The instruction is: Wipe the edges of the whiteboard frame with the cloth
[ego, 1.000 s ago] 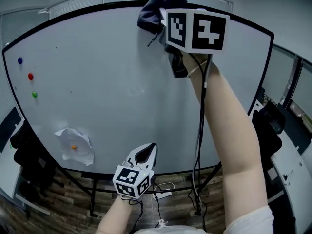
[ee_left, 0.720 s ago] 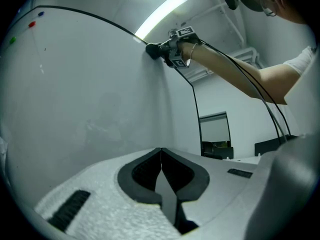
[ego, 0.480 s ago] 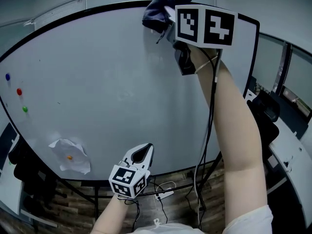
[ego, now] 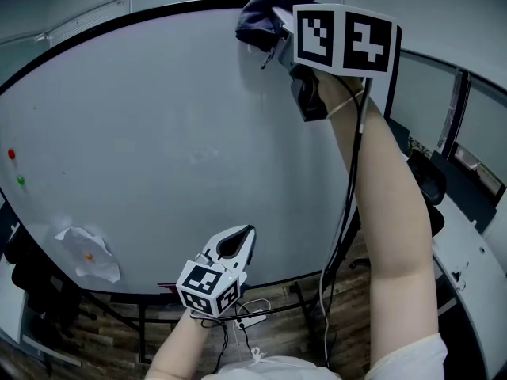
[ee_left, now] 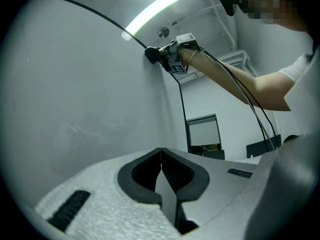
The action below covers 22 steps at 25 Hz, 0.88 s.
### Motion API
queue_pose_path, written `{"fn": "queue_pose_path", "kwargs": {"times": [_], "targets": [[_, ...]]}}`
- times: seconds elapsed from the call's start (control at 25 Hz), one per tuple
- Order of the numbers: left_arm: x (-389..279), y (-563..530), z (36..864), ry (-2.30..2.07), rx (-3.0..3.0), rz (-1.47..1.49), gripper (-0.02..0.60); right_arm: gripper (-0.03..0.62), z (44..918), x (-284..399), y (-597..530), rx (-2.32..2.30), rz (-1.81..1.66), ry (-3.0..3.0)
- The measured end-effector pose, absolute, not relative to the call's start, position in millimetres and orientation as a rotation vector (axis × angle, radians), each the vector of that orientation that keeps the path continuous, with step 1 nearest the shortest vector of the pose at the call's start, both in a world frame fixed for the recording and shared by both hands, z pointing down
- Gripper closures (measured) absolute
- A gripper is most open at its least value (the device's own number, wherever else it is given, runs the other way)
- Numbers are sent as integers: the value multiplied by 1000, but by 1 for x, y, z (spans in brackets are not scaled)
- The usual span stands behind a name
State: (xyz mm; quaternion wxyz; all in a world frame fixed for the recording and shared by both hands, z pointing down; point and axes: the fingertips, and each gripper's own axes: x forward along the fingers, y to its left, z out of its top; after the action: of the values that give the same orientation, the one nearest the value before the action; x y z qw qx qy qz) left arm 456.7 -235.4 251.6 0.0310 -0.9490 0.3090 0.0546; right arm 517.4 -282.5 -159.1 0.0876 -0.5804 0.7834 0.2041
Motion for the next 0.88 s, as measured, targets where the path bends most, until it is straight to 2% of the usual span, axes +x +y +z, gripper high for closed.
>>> {"fn": "queue_pose_path", "kwargs": {"times": [0.88], "targets": [[637, -231, 243, 844, -2915, 167, 563, 535, -169, 724, -268, -1900, 630, 2224]]}}
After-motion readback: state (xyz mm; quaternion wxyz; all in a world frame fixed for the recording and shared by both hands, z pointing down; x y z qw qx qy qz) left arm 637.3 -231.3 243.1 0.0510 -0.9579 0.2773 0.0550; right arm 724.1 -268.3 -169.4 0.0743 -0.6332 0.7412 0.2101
